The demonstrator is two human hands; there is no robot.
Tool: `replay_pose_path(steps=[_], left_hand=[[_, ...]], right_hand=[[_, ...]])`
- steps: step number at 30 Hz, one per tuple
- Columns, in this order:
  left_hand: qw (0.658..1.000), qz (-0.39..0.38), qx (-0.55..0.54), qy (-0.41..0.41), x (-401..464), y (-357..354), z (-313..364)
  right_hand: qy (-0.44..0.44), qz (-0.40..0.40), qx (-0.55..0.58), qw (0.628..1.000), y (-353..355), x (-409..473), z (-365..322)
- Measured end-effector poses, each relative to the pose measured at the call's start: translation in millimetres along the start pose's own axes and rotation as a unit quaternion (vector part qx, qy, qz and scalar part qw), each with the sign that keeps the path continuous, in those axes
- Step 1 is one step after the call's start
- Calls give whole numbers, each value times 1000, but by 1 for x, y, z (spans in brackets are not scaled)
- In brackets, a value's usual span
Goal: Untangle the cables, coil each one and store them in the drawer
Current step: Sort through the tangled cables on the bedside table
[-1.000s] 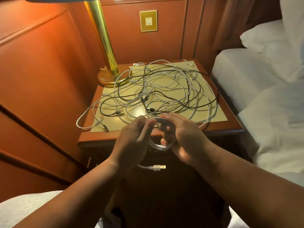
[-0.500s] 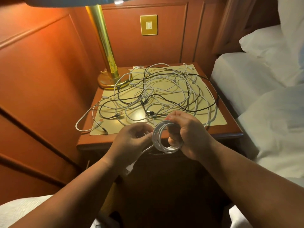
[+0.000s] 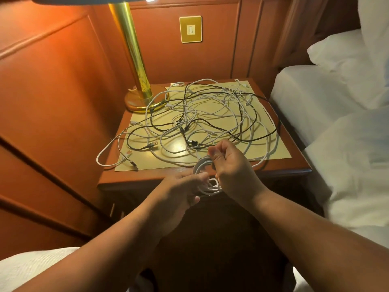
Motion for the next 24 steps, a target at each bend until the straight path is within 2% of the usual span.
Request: replay_pose_path(steps=[3,9,14,17,24], left_hand=[[999,-34,-8,13,1,-6,-2],[986,93,136,-10,7,10,4],[959,144,240,-38,2,19,16],[973,136,185,-34,0,24,20],[996,47,76,-17,3,24,24]], right_hand=[[11,-16,-13,1000,-4,1,-2],[32,-25,-41,998,-1,4,-4],[59,-32,-91,994,7,5,-7],[58,-15,-108,992,14,7,-2],[12,31,-76,997,28,12,0]])
Point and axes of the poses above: each hand's wrist, its own x-axis towards the middle knuckle, its own y-axis out of the back of the hand, z = x × y, the point moved 6 cm from there along x, towards the middle knuckle, and after that the axes turned 15 degrees about y, right-handed, at the moved point
